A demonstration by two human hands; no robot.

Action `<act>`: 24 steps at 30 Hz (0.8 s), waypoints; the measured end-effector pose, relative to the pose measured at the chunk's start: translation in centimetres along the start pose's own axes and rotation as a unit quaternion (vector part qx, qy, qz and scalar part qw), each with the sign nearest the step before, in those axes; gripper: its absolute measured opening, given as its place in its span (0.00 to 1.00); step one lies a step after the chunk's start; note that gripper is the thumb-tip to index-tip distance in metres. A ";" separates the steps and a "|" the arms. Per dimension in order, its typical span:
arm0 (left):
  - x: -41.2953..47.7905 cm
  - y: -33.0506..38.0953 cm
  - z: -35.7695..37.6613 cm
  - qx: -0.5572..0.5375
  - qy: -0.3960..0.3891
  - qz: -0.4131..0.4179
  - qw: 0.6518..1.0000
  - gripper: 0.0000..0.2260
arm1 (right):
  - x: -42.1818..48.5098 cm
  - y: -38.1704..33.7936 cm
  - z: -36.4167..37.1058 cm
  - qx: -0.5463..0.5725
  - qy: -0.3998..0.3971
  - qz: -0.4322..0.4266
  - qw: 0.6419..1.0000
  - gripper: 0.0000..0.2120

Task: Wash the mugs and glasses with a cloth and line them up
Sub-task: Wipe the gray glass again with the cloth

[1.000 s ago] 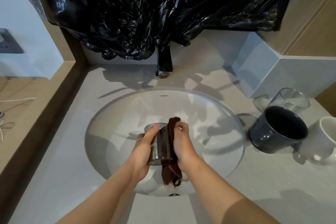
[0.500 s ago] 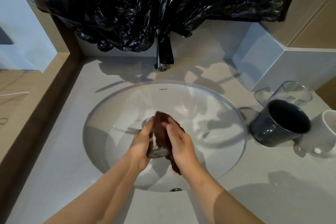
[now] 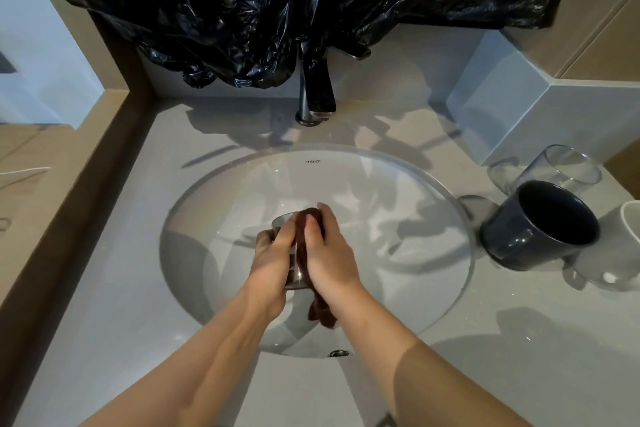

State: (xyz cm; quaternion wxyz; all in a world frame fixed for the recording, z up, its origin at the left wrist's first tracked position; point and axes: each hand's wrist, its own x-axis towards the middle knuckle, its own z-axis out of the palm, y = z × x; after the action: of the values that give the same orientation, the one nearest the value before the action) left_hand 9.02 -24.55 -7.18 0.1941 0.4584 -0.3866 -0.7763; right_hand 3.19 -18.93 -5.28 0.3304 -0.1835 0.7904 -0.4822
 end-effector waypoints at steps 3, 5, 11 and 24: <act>-0.3 0.0 0.4 0.030 -0.031 0.017 0.999 0.21 | 1.5 -0.6 -1.7 0.194 -0.030 0.123 0.973 0.27; -0.4 0.1 0.6 0.023 -0.024 0.023 0.999 0.21 | 1.2 -0.6 -1.2 0.158 -0.025 0.113 0.981 0.28; -0.3 0.4 0.1 -0.006 -0.012 -0.014 1.000 0.19 | 0.0 0.4 0.3 0.027 0.004 -0.008 1.000 0.22; 0.0 0.4 0.0 0.059 -0.010 -0.009 0.998 0.21 | -0.4 2.4 0.3 0.171 0.010 -0.042 0.984 0.18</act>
State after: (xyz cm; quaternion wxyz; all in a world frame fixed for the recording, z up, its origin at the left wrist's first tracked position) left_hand 9.02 -24.85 -6.92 0.1557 0.4651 -0.4296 -0.7582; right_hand 3.78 -17.73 -7.38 0.3279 -0.1525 0.6910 -0.6259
